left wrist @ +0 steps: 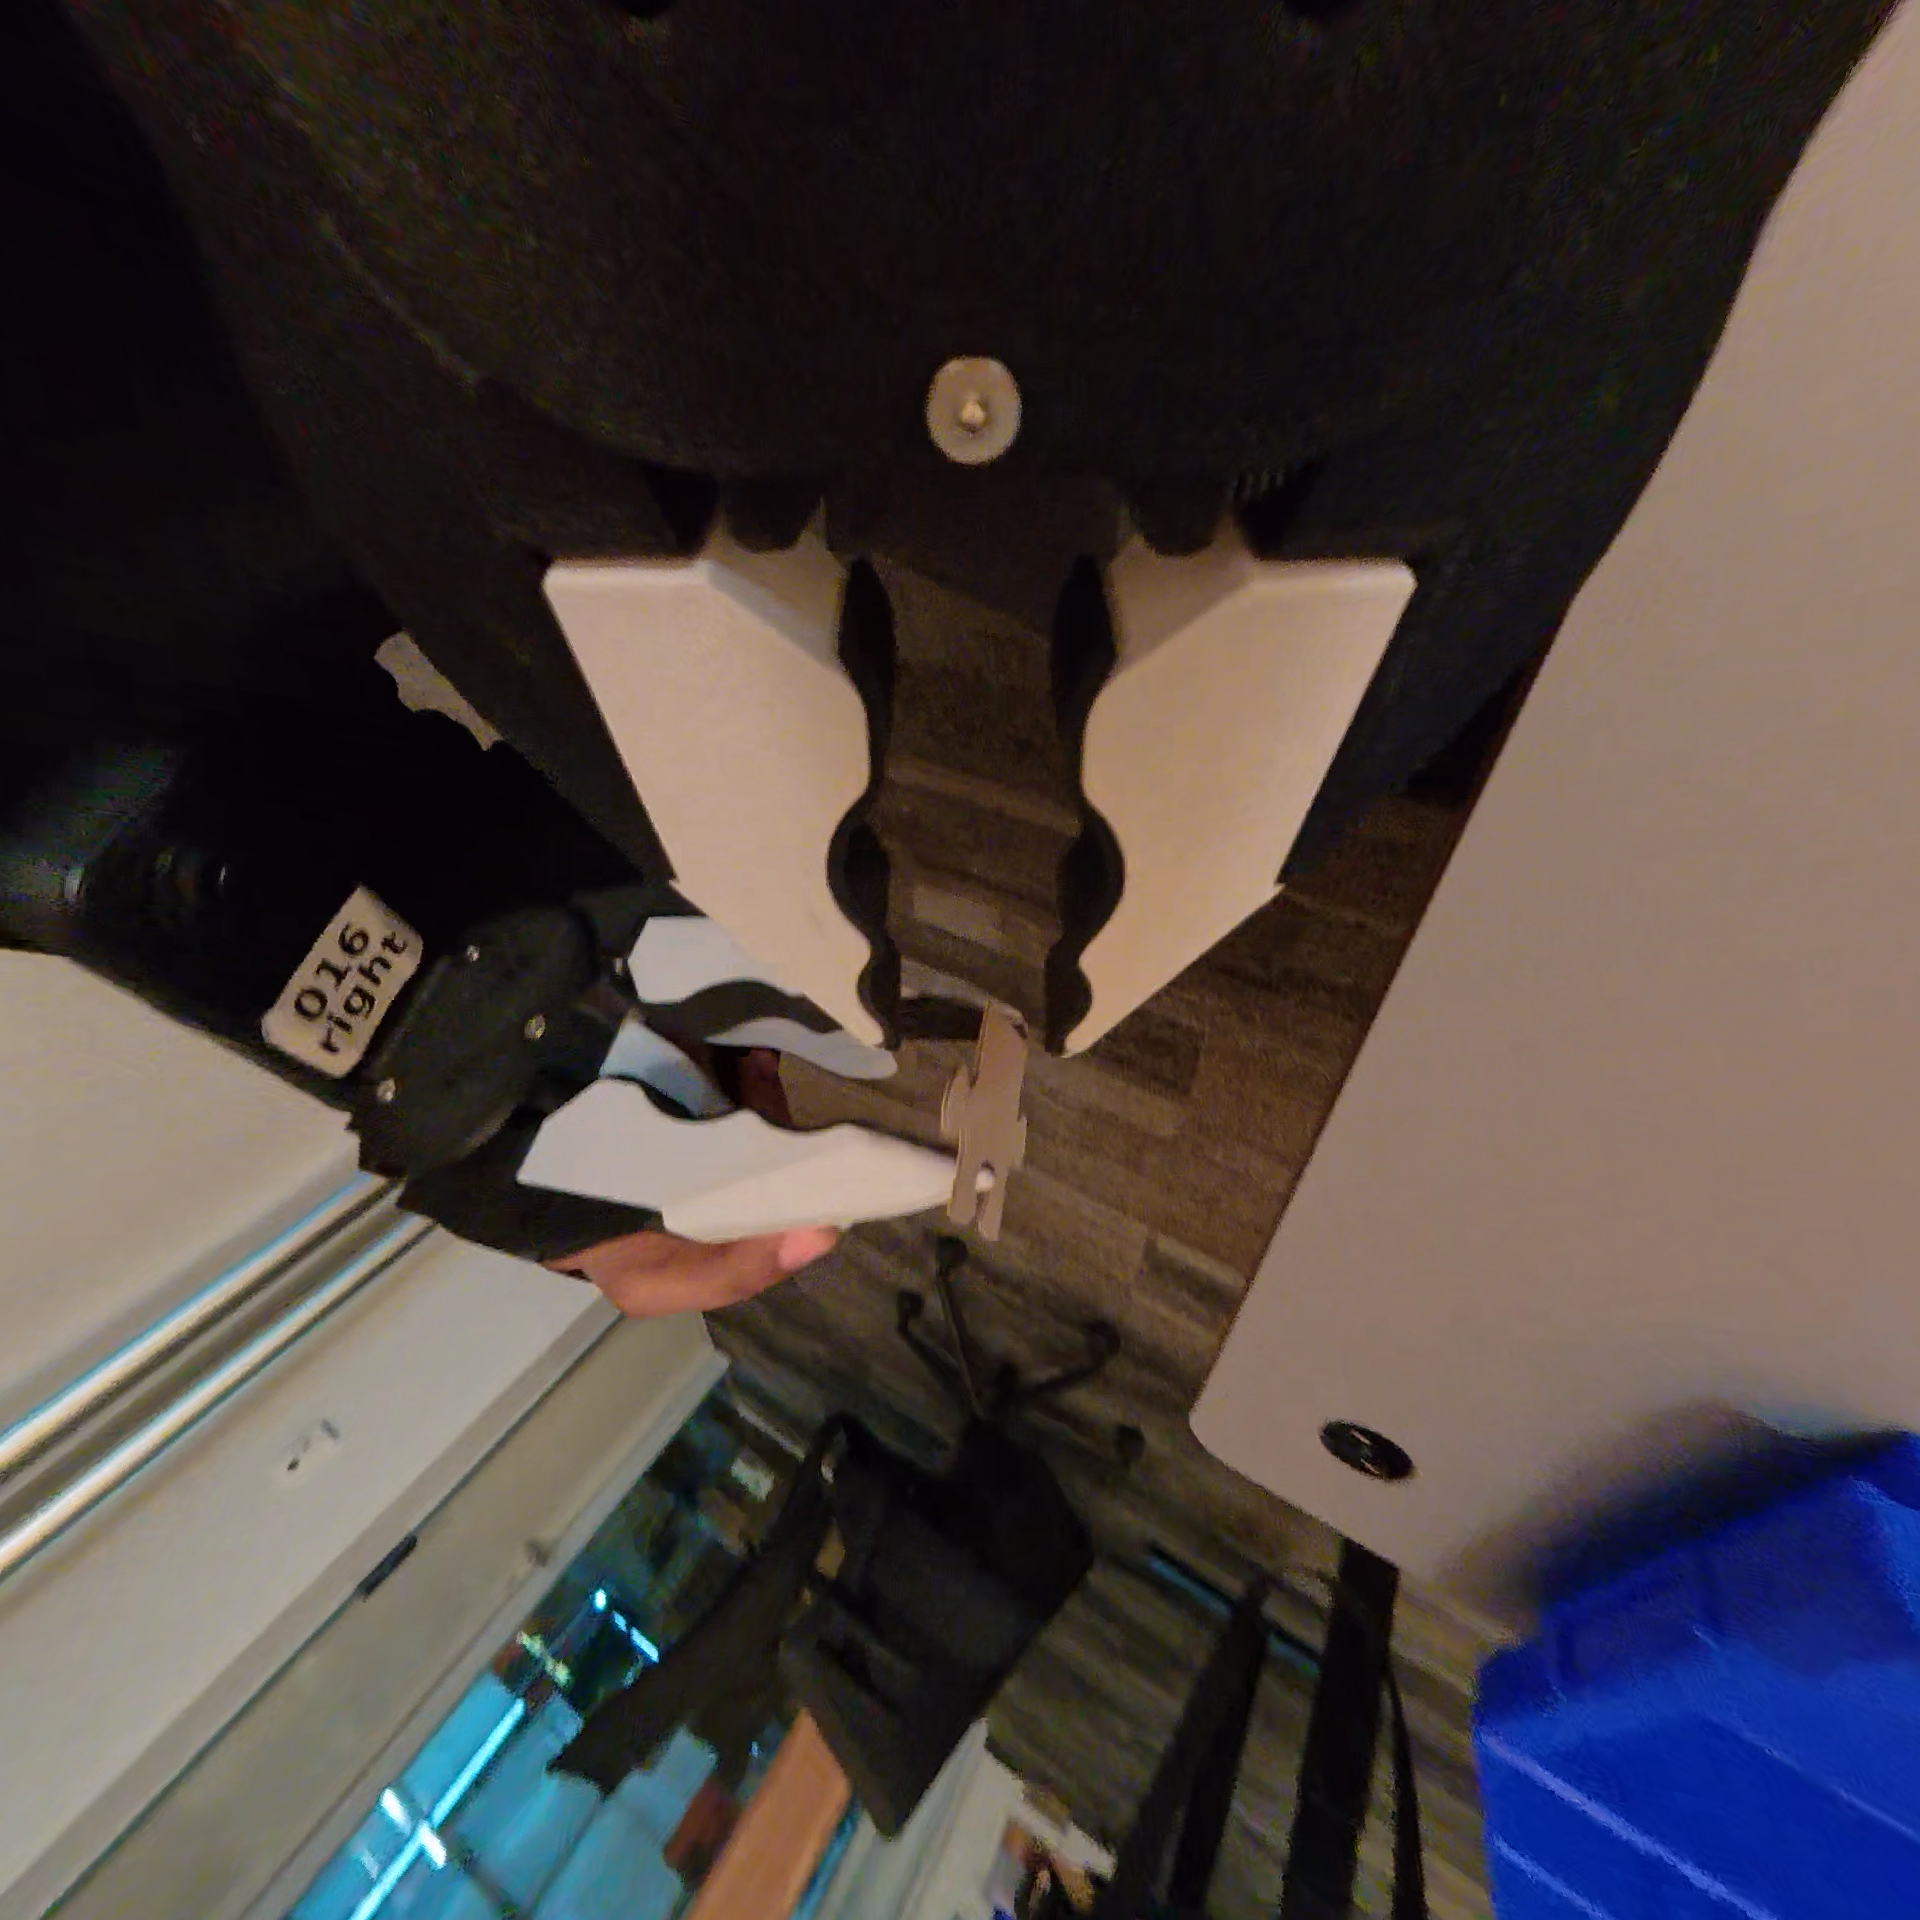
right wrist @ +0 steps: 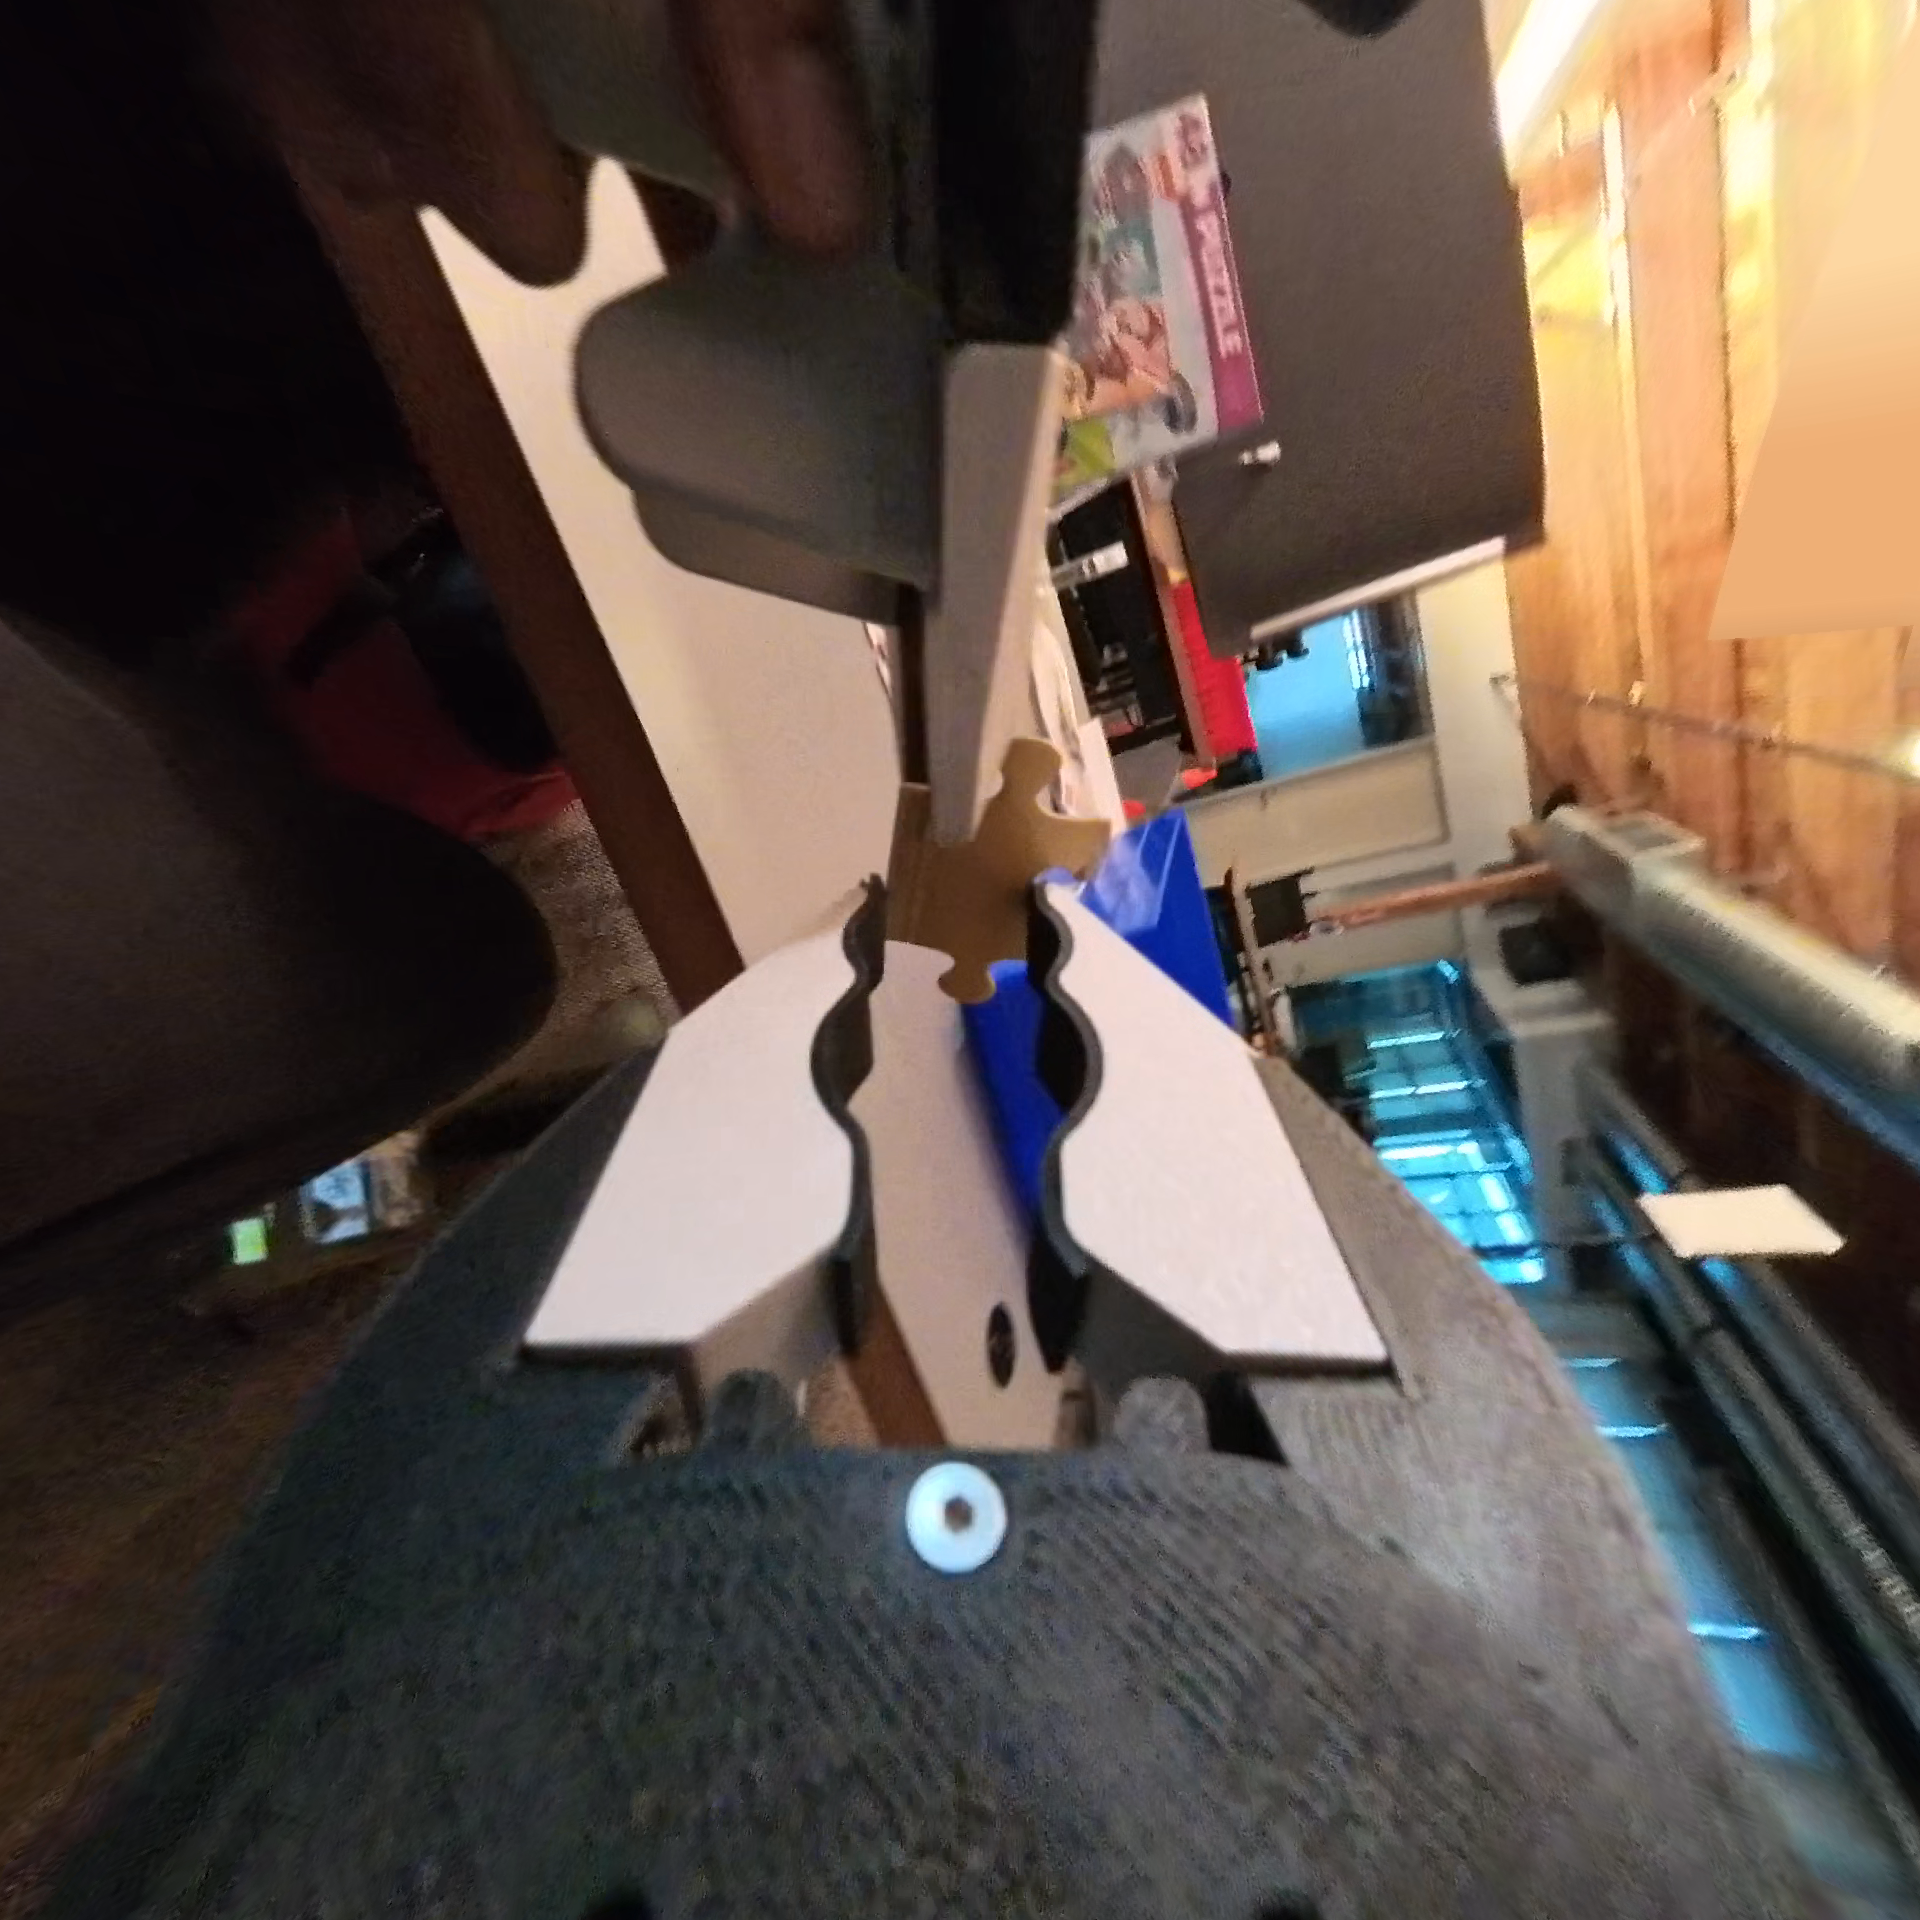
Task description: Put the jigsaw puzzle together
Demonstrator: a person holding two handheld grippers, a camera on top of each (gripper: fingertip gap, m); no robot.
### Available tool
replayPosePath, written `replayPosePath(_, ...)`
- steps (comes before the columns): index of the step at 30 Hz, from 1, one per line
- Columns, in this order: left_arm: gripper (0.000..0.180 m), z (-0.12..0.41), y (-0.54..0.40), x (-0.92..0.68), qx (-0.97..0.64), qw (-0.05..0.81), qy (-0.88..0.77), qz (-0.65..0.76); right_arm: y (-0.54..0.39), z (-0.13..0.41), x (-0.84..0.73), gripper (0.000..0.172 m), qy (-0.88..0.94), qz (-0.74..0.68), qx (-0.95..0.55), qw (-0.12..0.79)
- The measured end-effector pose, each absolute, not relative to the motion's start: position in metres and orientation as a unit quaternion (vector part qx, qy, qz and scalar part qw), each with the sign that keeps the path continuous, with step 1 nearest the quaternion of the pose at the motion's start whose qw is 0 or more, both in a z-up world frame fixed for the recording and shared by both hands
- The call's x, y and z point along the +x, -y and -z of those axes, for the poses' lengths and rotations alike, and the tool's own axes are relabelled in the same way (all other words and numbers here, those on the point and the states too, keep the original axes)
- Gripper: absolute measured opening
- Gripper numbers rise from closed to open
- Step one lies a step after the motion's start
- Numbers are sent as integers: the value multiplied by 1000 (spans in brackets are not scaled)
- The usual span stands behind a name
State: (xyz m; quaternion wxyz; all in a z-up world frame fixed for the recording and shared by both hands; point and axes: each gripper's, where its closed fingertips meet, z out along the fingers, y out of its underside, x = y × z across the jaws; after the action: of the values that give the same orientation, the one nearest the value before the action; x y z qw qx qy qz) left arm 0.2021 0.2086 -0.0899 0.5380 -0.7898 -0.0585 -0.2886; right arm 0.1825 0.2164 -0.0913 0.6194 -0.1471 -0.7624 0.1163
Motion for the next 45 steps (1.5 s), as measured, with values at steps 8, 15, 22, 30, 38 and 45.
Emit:
replayPosePath(8, 0, 68, -159, 151, -736, 608, 134, 265, -164, 59, 156, 32, 730, -113, -105, 666)
replayPosePath(15, 0, 44, -112, 87, -587, 682, 259, 352, -144, 37, 125, 26, 586, -421, -352, 597)
replayPosePath(22, 0, 39, -89, 62, -518, 710, 307, 366, -107, 54, 60, 29, 482, -682, -477, 275)
replayPosePath(30, 0, 70, -130, 58, -575, 664, 313, 361, -154, 56, 36, 0, 426, -748, -480, 170)
replayPosePath(38, 0, 86, -183, 15, -589, 629, 338, 379, -217, 78, -2, 0, 431, -718, -516, 183)
replayPosePath(45, 0, 86, -202, -20, -575, 603, 383, 399, -187, 91, -4, 45, 434, -714, -549, -30)
